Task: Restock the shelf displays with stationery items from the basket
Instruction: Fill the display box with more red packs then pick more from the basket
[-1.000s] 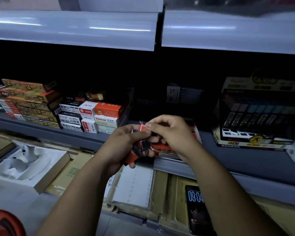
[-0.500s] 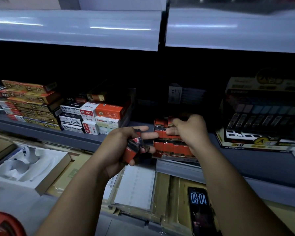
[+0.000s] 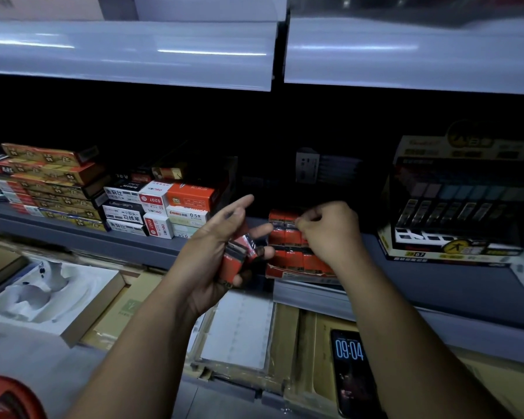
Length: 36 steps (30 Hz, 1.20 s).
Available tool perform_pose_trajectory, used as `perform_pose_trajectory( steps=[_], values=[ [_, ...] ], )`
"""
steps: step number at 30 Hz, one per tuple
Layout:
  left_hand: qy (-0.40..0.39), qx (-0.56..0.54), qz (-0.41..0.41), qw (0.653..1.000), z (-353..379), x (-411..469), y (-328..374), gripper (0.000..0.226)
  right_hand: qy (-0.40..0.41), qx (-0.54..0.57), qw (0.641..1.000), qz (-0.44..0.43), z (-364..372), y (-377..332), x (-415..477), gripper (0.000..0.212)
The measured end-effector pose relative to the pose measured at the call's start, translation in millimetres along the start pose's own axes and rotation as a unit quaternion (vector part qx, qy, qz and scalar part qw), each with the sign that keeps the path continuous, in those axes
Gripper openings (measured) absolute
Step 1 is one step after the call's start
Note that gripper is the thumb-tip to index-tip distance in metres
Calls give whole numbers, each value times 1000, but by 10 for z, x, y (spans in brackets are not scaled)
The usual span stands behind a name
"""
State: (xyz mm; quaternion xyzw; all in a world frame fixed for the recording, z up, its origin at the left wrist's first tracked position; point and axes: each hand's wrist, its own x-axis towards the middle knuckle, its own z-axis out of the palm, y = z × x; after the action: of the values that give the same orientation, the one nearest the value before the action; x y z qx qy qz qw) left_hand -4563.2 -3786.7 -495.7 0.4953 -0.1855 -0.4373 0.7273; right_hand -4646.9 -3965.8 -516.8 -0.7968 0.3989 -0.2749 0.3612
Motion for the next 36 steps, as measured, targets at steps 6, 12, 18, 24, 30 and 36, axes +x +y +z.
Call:
perform_pose_trajectory(
  steps=[6, 12, 18, 24, 30, 36],
  values=[
    [-24, 8, -21, 999, 85, 23, -56, 36, -36, 123, 987, -95, -89, -170, -265, 3],
    [-40, 57, -42, 997, 135, 56, -52, 55, -203, 275, 937, -68, -172, -313, -469, 13],
    [-57, 67, -41, 995, 208, 6, -33, 56, -237, 307, 921, -28, -142, -261, -437, 17],
    [5, 54, -50, 997, 167, -1, -10, 42, -21, 273, 961, 25, -156, -100, -141, 14],
    [68, 19, -53, 996, 119, 34, 5, 40, -4, 48, 998, 41, -152, 80, 28, 28],
    [99, -22, -59, 993, 77, 51, -1, 30, 18, -4, 999, 33, -92, 88, 81, 27]
  ],
)
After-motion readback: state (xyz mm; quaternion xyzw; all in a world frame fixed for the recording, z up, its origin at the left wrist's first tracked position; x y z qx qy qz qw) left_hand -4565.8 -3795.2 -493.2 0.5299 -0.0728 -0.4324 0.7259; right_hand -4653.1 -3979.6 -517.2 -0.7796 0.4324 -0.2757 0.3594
